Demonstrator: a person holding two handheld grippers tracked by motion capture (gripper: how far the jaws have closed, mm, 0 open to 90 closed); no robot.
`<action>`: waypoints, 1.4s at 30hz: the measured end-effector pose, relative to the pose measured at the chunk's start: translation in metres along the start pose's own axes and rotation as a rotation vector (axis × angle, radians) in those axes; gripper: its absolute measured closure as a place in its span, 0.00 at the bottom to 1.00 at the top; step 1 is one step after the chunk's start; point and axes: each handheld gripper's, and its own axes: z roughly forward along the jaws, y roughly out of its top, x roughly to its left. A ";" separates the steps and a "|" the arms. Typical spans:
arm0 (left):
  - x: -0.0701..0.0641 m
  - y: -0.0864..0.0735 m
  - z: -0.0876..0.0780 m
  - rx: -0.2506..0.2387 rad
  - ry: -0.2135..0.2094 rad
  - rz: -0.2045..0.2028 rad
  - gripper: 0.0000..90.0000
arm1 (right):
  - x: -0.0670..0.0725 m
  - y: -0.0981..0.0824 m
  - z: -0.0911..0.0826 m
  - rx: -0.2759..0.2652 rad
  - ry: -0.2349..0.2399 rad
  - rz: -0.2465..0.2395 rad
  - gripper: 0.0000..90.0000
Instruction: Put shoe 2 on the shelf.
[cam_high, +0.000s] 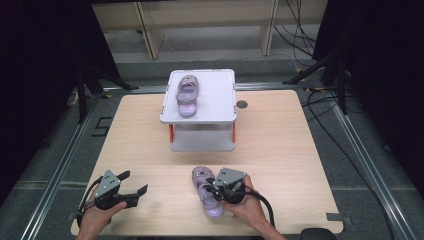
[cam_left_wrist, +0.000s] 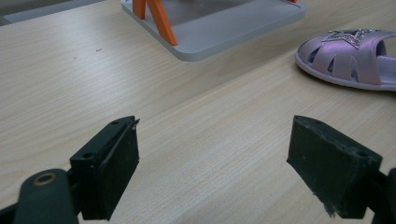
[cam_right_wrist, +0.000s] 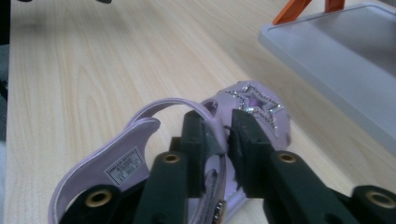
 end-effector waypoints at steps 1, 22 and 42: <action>-0.001 0.001 -0.001 0.002 0.004 -0.005 0.18 | -0.001 0.000 -0.001 -0.006 -0.003 0.000 0.89; 0.000 0.001 -0.001 0.024 0.003 0.037 0.18 | -0.011 0.020 -0.031 -0.106 0.003 0.012 0.92; 0.000 -0.001 0.000 0.019 0.015 0.003 0.18 | -0.039 0.074 -0.071 -0.215 -0.045 -0.048 0.92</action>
